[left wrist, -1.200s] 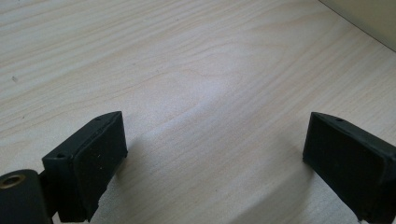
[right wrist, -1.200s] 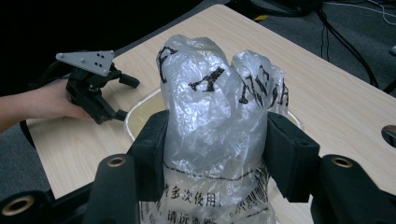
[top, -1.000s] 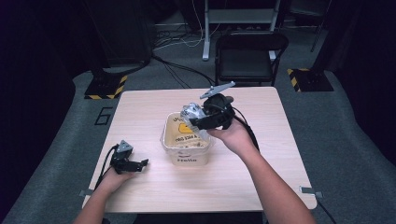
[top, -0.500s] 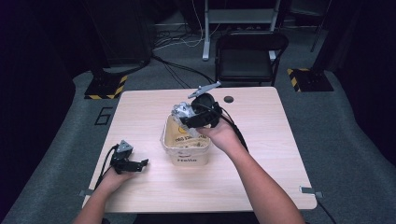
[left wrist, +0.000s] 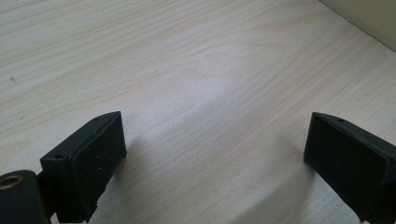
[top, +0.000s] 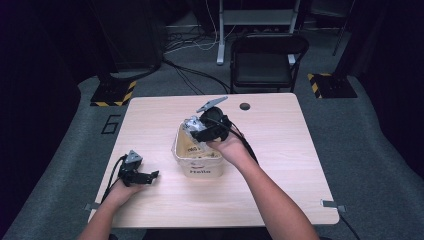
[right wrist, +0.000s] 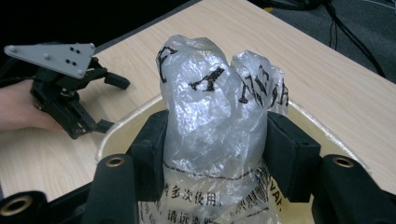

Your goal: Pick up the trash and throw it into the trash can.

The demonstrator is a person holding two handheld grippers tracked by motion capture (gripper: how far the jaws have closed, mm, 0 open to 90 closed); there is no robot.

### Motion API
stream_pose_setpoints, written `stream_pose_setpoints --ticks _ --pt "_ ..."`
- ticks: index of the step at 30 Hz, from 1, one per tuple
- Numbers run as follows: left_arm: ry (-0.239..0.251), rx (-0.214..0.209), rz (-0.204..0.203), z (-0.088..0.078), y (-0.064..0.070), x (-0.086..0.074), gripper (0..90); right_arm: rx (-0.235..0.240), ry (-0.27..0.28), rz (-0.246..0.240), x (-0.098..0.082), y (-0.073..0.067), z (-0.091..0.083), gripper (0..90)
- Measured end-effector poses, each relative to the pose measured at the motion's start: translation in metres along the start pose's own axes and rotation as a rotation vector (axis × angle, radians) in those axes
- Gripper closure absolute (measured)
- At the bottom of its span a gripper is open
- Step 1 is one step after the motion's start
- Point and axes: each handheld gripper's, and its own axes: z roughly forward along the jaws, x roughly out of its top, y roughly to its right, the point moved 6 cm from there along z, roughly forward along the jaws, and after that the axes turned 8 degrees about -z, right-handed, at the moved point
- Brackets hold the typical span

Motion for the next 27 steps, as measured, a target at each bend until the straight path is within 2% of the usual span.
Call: stream_pose_setpoints --ticks 9,12,14,21,27 --pt "0.0 0.0 0.0 0.0 0.0 0.0 5.4 -0.007 -0.024 -0.002 -0.013 0.001 0.022 40.9" --pt "0.0 0.0 0.0 0.0 0.0 0.0 5.4 -0.02 -0.045 0.004 -0.017 0.002 0.028 31.5" --pt "0.0 0.0 0.0 0.0 0.0 0.0 5.4 -0.043 -0.057 0.029 -0.02 0.004 0.032 25.0" --pt "0.0 0.0 0.0 0.0 0.0 0.0 5.4 -0.062 -0.041 0.037 -0.026 0.009 0.023 24.6" --pt "0.0 0.0 0.0 0.0 0.0 0.0 5.4 -0.083 -0.026 0.042 -0.035 0.014 0.006 24.6"
